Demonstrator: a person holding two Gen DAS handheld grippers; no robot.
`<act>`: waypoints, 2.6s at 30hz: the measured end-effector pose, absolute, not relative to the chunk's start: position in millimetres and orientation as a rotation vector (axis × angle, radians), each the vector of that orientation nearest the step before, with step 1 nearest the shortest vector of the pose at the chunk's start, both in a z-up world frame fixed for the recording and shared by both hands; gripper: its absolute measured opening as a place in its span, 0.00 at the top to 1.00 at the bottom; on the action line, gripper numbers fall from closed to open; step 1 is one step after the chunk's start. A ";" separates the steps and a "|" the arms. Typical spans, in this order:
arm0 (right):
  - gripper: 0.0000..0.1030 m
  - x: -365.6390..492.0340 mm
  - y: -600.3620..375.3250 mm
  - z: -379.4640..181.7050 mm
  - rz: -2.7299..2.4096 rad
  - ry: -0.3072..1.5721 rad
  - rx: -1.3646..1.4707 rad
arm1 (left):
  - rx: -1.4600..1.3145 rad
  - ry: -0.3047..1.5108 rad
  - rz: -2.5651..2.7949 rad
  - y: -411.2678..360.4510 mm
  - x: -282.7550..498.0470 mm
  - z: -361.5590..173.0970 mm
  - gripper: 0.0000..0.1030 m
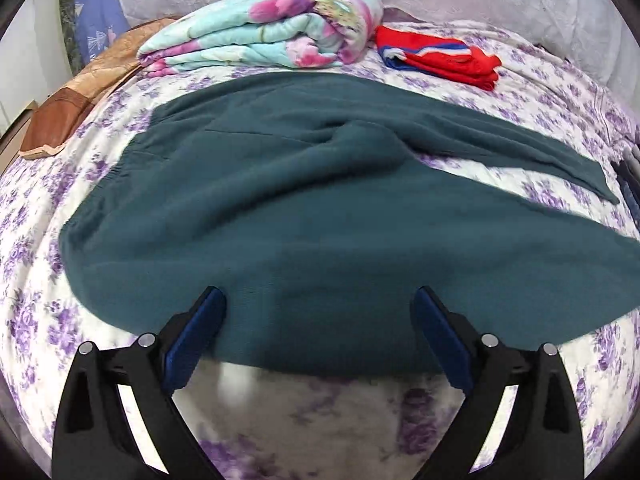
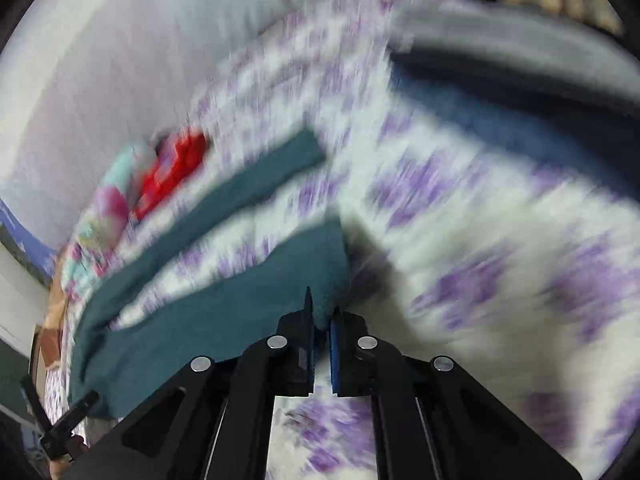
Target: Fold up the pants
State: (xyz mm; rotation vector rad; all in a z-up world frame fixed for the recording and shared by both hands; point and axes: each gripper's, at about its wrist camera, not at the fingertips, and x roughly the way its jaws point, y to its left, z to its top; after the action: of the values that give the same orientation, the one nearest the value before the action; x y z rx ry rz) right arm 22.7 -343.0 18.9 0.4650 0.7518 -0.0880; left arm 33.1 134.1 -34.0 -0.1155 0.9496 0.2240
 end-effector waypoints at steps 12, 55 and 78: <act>0.23 15.0 -327.3 18.0 -0.386 0.799 0.055 | -0.086 0.955 0.304 164.8 22.1 -32.5 0.09; 0.04 71.8 -307.7 29.6 -0.152 0.786 0.070 | -0.143 0.642 0.766 263.5 -15.8 52.9 0.07; 0.93 313.3 -325.1 -14.0 -0.190 0.969 0.162 | -0.211 0.634 0.174 142.2 113.3 10.5 0.07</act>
State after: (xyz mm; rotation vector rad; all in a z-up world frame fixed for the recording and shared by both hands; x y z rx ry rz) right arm 313.3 -325.1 -14.0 0.1622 0.9689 -0.1900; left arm 113.3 142.2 10.5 -0.2112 0.6336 0.1736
